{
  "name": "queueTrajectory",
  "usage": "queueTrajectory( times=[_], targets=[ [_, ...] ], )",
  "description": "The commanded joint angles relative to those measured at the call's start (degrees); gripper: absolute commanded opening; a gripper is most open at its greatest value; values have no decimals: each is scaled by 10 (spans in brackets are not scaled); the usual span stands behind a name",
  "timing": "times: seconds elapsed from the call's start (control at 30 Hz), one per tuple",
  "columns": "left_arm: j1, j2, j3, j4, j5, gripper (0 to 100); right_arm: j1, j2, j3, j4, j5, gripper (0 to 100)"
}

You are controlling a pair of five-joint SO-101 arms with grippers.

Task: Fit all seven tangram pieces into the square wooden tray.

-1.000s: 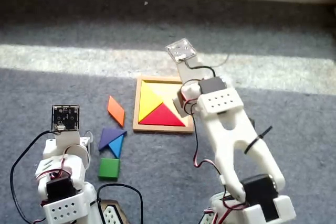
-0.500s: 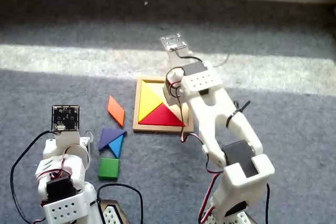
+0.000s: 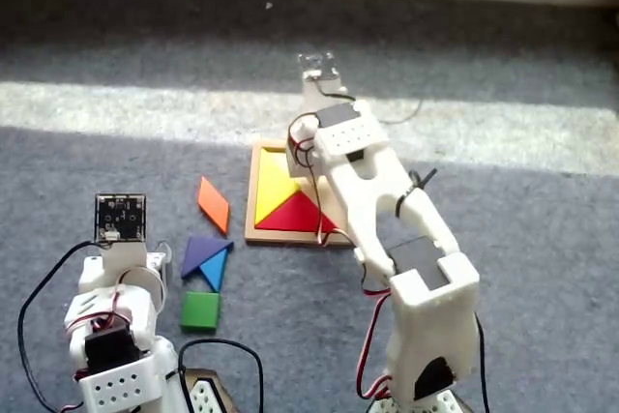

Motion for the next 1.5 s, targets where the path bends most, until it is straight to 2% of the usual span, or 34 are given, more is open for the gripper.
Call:
queueTrajectory(
  times=[0.0,0.2,0.5,0.7,0.8,1.03,1.2,1.47],
  targets=[
    [-5,-4,10,-7,3,214,-4,-14,-29,5,-85,41],
    [-5,-4,10,-7,3,214,3,-11,-29,1,-190,41],
    [-5,-4,10,-7,3,214,5,-11,-29,0,-230,41],
    [-5,-4,10,-7,3,214,4,-11,-26,-44,-495,41],
    [-5,-4,10,-7,3,214,2,-10,-23,-114,-562,41],
    [-5,-4,10,-7,3,214,1,-9,-23,-131,-629,50],
    [-5,-4,10,-7,3,214,-20,-10,7,-132,-629,166],
    [-5,-4,10,-7,3,214,-48,-14,22,-131,-628,173]
  ],
)
